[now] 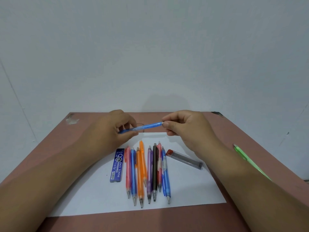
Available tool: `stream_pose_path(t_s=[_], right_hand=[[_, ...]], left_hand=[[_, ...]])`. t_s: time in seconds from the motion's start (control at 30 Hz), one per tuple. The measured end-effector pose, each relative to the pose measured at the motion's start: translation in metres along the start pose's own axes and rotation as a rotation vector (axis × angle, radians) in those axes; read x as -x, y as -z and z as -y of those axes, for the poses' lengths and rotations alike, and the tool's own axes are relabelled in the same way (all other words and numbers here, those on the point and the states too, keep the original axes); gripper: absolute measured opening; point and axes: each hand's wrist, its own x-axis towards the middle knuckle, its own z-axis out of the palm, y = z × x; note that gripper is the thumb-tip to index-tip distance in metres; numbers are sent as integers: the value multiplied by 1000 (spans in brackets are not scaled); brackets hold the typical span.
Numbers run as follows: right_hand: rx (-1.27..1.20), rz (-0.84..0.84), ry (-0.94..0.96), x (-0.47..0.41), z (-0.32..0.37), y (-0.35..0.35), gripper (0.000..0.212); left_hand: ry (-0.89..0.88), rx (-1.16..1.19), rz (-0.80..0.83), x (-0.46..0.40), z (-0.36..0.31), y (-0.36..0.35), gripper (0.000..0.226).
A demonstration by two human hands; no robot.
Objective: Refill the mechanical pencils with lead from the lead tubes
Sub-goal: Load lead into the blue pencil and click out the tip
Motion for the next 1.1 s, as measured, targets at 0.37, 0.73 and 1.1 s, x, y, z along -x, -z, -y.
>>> stream_pose_path(t_s=[0.37,0.73,1.1], right_hand=[[-373,74,-83,-2,-4,-5,10],[-784,-23,-136,-3,7,2,14],[-994,-112,-118,-17,35,-8,17]], left_hand=[[-44,116,-31,1,-17,1,12],[209,386,92,5,-28,5,48],[342,1068,220,0,-27,11,115]])
